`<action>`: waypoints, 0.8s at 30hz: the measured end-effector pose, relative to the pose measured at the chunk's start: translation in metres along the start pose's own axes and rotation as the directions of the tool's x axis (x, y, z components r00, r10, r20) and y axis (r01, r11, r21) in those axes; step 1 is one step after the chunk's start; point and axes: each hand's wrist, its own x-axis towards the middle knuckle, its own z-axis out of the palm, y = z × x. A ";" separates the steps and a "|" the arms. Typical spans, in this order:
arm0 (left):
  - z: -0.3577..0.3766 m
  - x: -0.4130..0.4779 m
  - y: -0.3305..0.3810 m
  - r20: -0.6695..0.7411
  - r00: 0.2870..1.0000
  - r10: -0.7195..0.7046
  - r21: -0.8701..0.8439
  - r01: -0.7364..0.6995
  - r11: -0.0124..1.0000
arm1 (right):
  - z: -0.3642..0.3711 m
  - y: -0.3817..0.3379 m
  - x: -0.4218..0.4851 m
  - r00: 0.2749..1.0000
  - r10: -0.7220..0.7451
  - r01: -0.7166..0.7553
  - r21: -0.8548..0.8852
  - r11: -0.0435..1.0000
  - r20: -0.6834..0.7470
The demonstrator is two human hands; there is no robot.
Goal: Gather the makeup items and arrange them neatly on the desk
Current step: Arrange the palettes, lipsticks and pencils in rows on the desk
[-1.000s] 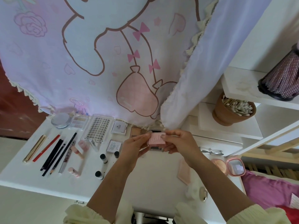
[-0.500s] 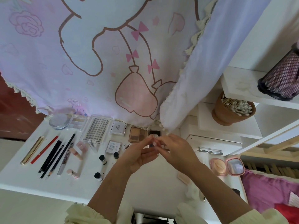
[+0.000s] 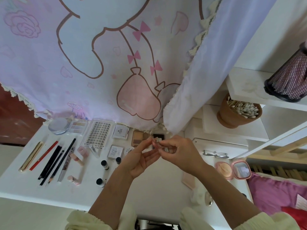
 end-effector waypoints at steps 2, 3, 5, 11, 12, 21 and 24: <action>0.000 0.001 -0.001 0.000 1.000 -0.005 0.013 0.005 1.000 | 0.000 0.002 0.002 0.999 0.012 -0.011 -0.044 0.999 0.032; 0.000 0.001 -0.001 0.000 1.000 -0.006 0.016 0.006 1.000 | 0.001 0.003 0.002 0.999 0.016 -0.013 -0.058 0.998 0.041; 0.000 0.002 -0.002 0.005 1.000 -0.005 0.031 0.005 0.999 | 0.004 0.006 0.002 0.999 0.014 -0.009 -0.086 0.996 0.052; 0.005 0.003 -0.002 0.008 1.000 0.004 0.053 -0.004 0.999 | 0.013 0.013 0.005 0.998 0.023 -0.013 -0.148 0.989 0.063; 0.005 0.003 -0.002 0.009 1.000 0.004 0.052 -0.004 0.999 | 0.013 0.012 0.005 0.998 0.025 -0.016 -0.145 0.989 0.063; 0.002 0.003 -0.004 0.015 1.000 -0.018 0.087 0.016 0.996 | 0.003 0.011 0.008 0.995 0.058 -0.053 -0.060 0.997 0.077; 0.002 0.003 -0.003 0.015 1.000 -0.027 0.087 0.025 0.996 | -0.001 0.012 0.009 0.992 0.106 -0.109 0.045 0.993 0.069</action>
